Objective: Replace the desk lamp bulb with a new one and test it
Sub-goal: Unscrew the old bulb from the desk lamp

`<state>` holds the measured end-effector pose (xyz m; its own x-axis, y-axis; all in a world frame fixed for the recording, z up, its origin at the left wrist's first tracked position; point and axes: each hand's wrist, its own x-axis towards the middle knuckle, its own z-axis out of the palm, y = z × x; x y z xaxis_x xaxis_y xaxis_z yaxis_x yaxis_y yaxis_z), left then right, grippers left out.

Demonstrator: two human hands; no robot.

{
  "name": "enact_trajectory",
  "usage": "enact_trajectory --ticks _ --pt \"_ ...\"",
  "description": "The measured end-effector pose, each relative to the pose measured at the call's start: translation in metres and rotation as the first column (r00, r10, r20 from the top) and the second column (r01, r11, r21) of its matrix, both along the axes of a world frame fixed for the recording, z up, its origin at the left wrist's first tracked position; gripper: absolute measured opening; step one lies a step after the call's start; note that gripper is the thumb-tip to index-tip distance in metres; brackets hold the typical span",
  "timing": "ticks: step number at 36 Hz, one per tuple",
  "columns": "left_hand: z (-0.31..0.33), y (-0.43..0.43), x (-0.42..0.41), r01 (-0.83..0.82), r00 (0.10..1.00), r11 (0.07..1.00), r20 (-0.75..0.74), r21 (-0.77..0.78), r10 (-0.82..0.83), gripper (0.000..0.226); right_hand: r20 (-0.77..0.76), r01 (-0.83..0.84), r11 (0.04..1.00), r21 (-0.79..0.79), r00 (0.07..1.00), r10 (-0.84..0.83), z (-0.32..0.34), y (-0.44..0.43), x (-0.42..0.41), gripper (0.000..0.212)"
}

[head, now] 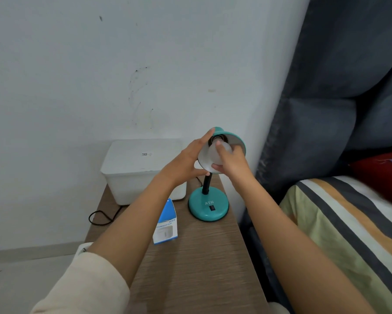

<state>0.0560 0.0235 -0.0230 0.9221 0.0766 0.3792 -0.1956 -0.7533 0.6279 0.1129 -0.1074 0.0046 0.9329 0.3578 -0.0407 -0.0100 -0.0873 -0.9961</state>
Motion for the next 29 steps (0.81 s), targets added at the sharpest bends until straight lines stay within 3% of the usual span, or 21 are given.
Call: enact_trajectory --ticks 3,6,8,11,15,16,22,29 --pt "0.001 0.001 -0.001 -0.005 1.000 1.000 -0.010 -0.004 0.005 0.106 0.085 0.029 0.998 -0.049 0.996 -0.025 -0.003 0.001 0.003 0.067" --pt "0.002 0.000 -0.001 0.004 1.000 1.000 -0.010 0.006 -0.004 0.105 -0.027 0.013 0.999 -0.037 1.000 -0.014 0.000 -0.001 0.005 0.062" --pt "0.002 0.000 -0.001 0.003 1.000 1.000 -0.012 -0.004 -0.003 0.104 0.029 -0.020 0.999 -0.037 0.999 0.022 0.001 -0.002 0.005 0.055" --pt "0.002 0.000 -0.002 -0.002 1.000 1.000 -0.014 -0.014 0.001 0.105 0.165 0.002 0.995 -0.098 0.986 0.014 -0.001 -0.001 0.007 0.061" --pt "0.003 -0.001 -0.002 0.005 1.000 1.000 -0.012 -0.007 -0.005 0.102 -0.120 -0.036 0.999 0.013 0.992 0.037 0.003 0.000 0.007 0.058" --pt "0.002 -0.001 -0.002 0.003 1.000 1.000 -0.011 -0.006 -0.003 0.102 -0.110 -0.051 0.999 -0.011 0.993 0.050 0.003 -0.001 0.007 0.056" --pt "0.002 -0.001 -0.001 -0.004 1.000 1.000 -0.013 -0.019 0.003 0.103 0.343 0.058 0.952 -0.300 0.938 0.051 -0.007 -0.008 0.002 0.058" --pt "0.003 -0.001 -0.001 -0.007 1.000 0.999 -0.015 -0.032 0.006 0.103 0.511 0.146 0.909 -0.390 0.855 0.082 -0.010 -0.011 -0.006 0.058"
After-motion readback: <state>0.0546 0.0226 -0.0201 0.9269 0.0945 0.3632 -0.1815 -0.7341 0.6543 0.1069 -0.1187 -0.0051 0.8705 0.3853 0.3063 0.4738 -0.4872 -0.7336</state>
